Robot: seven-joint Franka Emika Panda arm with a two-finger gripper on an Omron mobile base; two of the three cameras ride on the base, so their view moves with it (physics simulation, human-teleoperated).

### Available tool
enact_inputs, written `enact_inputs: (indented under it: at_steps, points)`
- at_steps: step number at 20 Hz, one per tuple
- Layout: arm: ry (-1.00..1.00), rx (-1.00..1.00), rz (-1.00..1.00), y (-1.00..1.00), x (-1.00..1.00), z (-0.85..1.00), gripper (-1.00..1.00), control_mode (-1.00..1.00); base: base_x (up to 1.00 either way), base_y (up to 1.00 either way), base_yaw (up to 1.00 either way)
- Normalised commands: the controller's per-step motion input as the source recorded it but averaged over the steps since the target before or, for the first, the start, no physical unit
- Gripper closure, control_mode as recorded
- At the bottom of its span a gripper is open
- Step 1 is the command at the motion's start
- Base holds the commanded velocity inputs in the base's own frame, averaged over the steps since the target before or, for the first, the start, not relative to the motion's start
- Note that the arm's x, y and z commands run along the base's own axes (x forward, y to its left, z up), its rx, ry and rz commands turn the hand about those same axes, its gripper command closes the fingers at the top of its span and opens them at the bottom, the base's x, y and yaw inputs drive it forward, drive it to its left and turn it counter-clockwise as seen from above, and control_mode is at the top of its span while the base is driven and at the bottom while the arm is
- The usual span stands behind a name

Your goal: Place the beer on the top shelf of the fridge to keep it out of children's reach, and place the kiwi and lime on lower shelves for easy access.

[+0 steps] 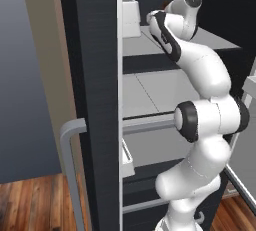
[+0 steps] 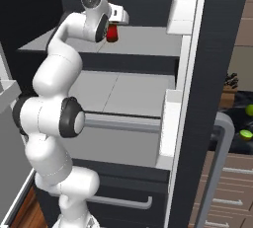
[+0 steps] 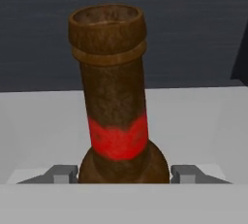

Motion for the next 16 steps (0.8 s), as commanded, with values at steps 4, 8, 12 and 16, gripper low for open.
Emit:
enact_inputs:
  at_steps: [4,8,12,16]
  points:
    - [0.04,0.00,0.00,0.00,0.41,-0.16,-1.00,-1.00,0.00,0.00,0.00]
    - [0.04,0.00,0.00,0.00,0.38,-0.14,-1.00,-1.00,0.00,0.00,0.00]
    - [0.04,0.00,0.00,0.00,0.22,-0.02,-1.00,-1.00,0.00,0.00,0.00]
    - [0.02,0.00,0.00,0.00,0.02,0.00,-1.00,-1.00,0.00,0.00,0.00]
